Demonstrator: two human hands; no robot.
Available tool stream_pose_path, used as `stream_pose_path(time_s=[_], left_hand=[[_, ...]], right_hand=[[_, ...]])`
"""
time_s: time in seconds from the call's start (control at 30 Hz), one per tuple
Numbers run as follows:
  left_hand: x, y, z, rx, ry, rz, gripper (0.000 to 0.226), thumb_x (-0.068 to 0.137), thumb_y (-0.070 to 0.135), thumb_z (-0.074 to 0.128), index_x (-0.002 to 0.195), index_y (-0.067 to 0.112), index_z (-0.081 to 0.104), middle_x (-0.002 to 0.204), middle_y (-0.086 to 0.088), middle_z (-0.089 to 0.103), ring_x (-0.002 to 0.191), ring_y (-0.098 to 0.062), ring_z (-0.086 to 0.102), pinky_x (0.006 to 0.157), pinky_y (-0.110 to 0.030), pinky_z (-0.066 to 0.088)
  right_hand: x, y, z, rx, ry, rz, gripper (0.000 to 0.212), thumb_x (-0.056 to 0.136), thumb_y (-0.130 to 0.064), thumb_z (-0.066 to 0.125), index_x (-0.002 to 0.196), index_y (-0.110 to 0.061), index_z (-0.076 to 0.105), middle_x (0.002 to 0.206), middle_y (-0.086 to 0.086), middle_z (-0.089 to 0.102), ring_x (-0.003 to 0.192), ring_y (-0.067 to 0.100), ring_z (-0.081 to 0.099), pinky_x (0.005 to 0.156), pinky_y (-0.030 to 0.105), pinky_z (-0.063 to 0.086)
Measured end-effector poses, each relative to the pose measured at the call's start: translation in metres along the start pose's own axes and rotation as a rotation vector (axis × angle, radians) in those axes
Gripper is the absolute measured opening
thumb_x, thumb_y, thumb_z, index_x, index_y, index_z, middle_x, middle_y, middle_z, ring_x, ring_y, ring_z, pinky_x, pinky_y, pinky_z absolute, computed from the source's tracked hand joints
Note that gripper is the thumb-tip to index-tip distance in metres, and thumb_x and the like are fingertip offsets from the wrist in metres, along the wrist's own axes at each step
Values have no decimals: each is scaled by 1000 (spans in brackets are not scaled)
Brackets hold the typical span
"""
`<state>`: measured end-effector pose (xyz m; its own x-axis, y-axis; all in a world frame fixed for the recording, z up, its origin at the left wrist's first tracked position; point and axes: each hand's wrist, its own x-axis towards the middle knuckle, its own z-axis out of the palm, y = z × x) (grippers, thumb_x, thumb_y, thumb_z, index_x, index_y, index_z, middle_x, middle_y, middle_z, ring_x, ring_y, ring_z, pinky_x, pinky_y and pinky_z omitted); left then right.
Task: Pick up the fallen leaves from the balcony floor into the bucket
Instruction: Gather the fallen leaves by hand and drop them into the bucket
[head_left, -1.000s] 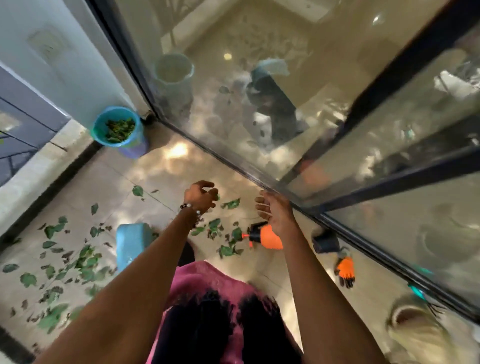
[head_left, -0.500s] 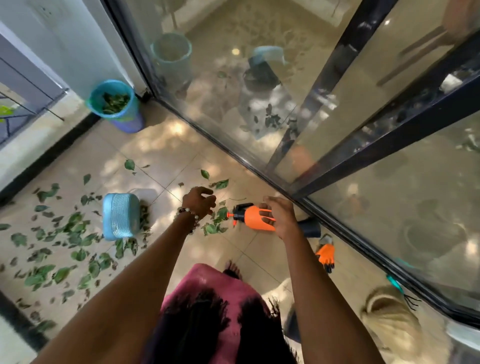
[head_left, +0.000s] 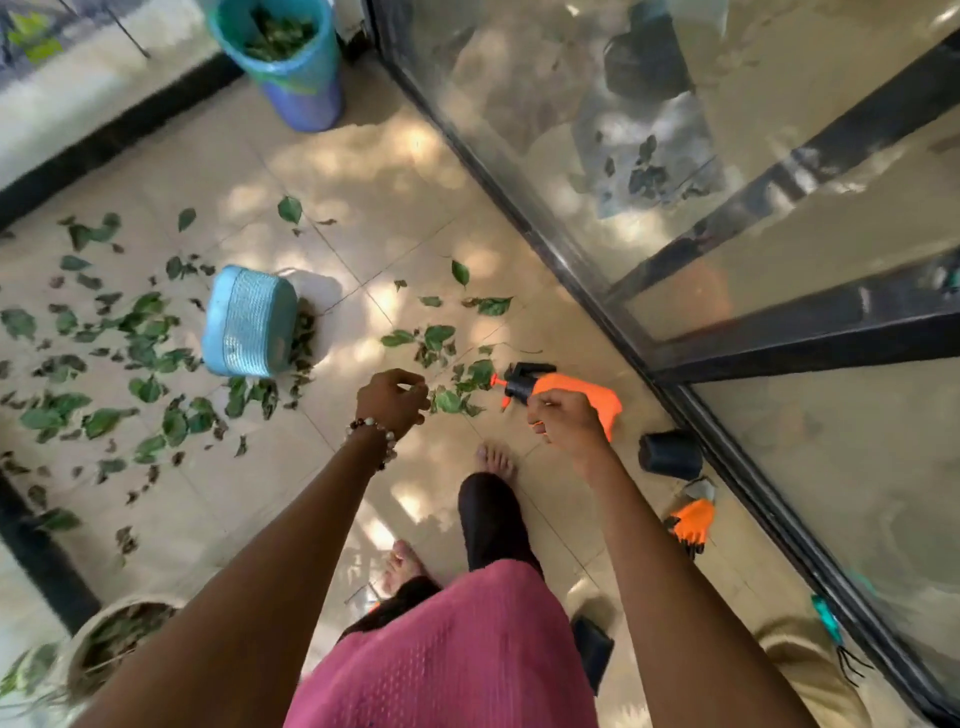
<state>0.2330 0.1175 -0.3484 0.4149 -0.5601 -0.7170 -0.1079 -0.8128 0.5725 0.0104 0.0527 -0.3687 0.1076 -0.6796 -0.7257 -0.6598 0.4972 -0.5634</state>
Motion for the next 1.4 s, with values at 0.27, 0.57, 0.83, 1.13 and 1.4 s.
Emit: stream_pose_path(time_s=[0.27, 0.57, 0.83, 1.13, 1.4], left_hand=[[154, -92, 100, 20, 37, 3, 17, 94, 14, 57, 103, 9, 70, 85, -11, 74, 73, -26, 71, 56, -22, 49], [308, -163, 208, -84, 96, 147, 20, 98, 16, 54, 108, 7, 68, 87, -8, 72, 75, -19, 70, 74, -34, 58], [386, -162, 261, -203, 190, 345, 20, 96, 19, 54, 83, 31, 64, 74, 3, 73, 67, -17, 67, 76, -42, 58], [394, -148, 284, -255, 166, 448, 16, 97, 12, 53, 94, 17, 68, 69, 4, 70, 56, -10, 64, 64, -29, 58], [388, -166, 268, -131, 176, 435, 12, 95, 17, 58, 93, 18, 70, 79, -1, 74, 62, -13, 67, 68, -31, 58]], right_hand=[[189, 88, 61, -535, -188, -211, 25, 92, -5, 49, 109, -4, 68, 106, 9, 67, 98, 24, 61, 67, 21, 35], [363, 161, 116, -1042, -257, -495, 29, 100, -18, 40, 128, -16, 48, 118, 8, 61, 116, 30, 50, 99, 41, 29], [407, 174, 78, -1152, -356, -606, 19, 93, -12, 47, 98, -13, 65, 92, 4, 71, 91, 22, 63, 86, 31, 38], [411, 215, 48, -621, 7, -384, 10, 87, -12, 69, 96, -13, 65, 89, 1, 62, 80, 14, 60, 65, 19, 43], [412, 238, 94, -773, 47, -393, 29, 72, -8, 82, 87, -17, 58, 92, -1, 53, 86, 20, 58, 67, 23, 41]])
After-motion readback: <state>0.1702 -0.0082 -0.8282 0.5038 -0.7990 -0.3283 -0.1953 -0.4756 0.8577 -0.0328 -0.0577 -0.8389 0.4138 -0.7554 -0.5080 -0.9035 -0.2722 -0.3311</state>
